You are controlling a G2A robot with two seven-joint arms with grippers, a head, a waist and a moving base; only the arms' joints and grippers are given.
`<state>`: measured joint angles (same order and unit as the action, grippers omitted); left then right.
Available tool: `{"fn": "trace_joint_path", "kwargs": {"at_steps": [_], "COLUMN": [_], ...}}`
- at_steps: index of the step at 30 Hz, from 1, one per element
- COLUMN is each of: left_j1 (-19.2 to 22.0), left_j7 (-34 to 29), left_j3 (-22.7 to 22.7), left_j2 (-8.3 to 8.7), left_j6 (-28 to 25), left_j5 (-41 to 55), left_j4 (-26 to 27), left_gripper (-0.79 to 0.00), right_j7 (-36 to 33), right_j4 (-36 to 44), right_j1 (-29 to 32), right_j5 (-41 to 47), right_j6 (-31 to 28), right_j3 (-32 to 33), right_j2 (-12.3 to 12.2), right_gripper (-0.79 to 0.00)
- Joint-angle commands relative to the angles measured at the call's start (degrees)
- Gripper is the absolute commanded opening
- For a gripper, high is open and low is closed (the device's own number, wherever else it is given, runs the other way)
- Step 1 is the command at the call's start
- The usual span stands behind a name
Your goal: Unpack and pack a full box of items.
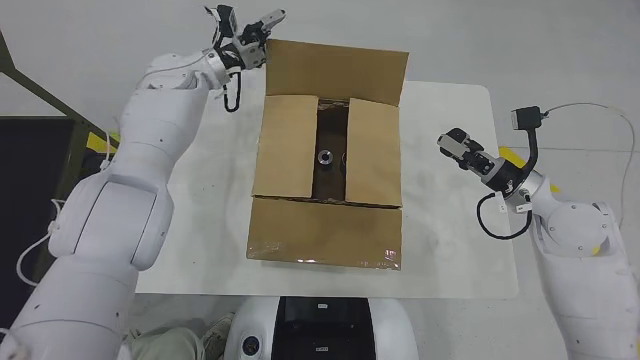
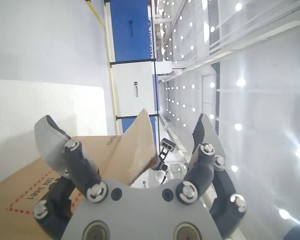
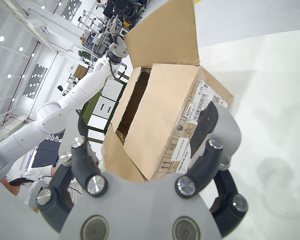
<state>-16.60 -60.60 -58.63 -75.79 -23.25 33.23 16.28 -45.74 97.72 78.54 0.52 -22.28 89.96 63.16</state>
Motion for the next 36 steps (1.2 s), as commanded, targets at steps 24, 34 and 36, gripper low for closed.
{"fn": "trace_joint_path", "kwargs": {"at_steps": [24,34,36], "left_j1": [1.4,0.1,-0.8], "left_j7": [-20.8,-27.4,-27.4], "left_j3": [-5.8,-5.3,-4.5], "left_j2": [1.38,2.20,2.60], "left_j6": [4.8,8.5,9.5], "left_j5": [8.3,7.1,6.5], "left_j4": [3.2,6.3,8.2], "left_gripper": [0.000,0.000,0.000], "right_j7": [0.0,0.0,0.0], "right_j4": [0.0,0.0,0.0], "right_j1": [0.0,0.0,0.0], "right_j5": [0.0,0.0,0.0], "right_j6": [0.0,0.0,0.0], "right_j3": [0.0,0.0,0.0], "right_j2": [0.0,0.0,0.0], "right_gripper": [0.000,0.000,0.000]}}
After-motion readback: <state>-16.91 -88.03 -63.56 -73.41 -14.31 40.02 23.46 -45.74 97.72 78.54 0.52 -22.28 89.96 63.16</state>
